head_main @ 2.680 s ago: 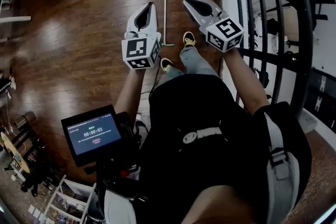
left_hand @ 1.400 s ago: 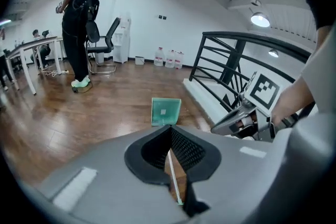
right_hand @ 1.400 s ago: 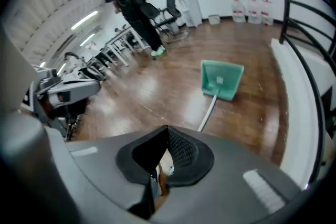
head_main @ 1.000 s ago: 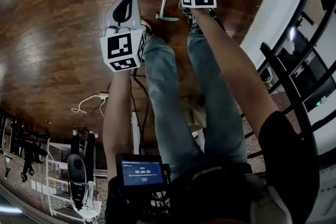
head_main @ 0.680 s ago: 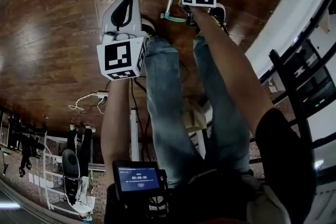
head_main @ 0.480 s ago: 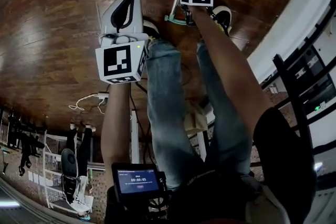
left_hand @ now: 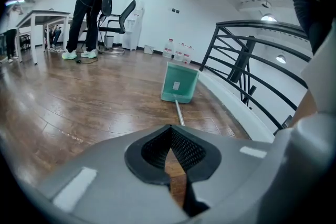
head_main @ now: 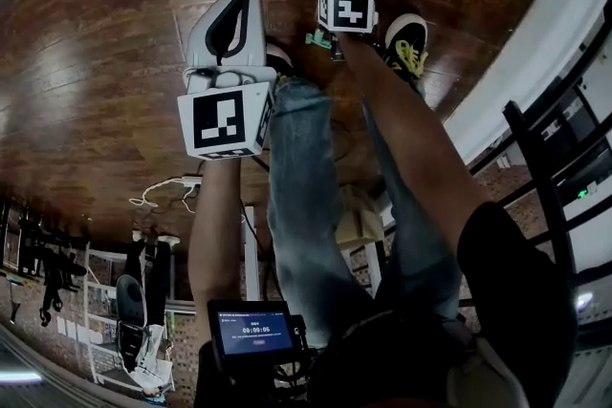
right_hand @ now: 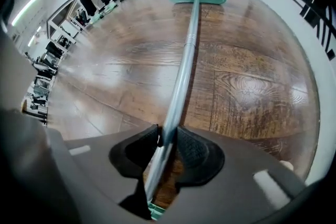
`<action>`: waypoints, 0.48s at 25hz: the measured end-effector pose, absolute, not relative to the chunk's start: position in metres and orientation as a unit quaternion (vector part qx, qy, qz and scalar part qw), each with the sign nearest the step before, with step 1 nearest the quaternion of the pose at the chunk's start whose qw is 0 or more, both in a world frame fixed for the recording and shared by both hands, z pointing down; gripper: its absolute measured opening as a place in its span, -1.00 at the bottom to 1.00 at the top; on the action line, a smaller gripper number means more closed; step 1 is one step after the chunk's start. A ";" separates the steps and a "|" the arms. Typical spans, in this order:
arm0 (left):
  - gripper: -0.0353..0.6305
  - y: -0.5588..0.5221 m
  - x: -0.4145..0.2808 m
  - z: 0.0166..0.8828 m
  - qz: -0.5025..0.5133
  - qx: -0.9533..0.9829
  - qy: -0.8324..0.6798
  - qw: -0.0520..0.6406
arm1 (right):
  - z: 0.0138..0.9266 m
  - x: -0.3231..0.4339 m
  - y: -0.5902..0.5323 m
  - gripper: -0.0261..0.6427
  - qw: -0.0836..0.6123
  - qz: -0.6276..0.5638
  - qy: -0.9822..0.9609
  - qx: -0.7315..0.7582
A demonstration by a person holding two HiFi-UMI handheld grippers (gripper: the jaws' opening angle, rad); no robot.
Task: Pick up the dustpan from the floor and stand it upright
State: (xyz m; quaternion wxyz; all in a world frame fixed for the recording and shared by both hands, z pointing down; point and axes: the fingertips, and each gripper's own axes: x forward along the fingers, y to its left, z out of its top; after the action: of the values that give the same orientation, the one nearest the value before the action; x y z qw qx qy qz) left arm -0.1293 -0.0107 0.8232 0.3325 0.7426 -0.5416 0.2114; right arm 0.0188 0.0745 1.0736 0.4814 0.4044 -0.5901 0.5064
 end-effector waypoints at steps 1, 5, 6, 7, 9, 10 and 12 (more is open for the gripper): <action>-0.84 -0.010 -0.128 0.823 0.210 0.744 -0.540 0.333 | 1.074 0.019 0.075 -0.57 0.486 0.497 -0.592 0.408; -0.84 -0.005 -0.126 0.823 0.214 0.748 -0.535 0.330 | 1.074 0.019 0.074 -0.58 0.500 0.483 -0.588 0.413; -0.83 -0.004 -0.127 0.821 0.214 0.747 -0.536 0.329 | 1.070 0.022 0.073 -0.60 0.498 0.487 -0.583 0.418; -0.84 -0.003 -0.127 0.817 0.215 0.747 -0.537 0.328 | 1.063 0.025 0.072 -0.61 0.493 0.491 -0.580 0.424; -0.84 -0.003 -0.126 0.804 0.215 0.745 -0.541 0.326 | 1.044 0.032 0.067 -0.62 0.485 0.494 -0.580 0.430; -0.84 -0.005 -0.125 0.795 0.214 0.746 -0.541 0.323 | 1.032 0.035 0.064 -0.62 0.483 0.493 -0.581 0.431; -0.83 -0.010 -0.121 0.772 0.212 0.750 -0.540 0.319 | 1.005 0.043 0.059 -0.63 0.481 0.495 -0.578 0.435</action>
State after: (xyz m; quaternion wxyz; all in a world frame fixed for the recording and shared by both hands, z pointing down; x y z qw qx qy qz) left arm -0.1209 -0.0103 0.7720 0.3192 0.7495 -0.5398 0.2118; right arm 0.0435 0.0594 1.0048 0.4813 0.4350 -0.5782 0.4947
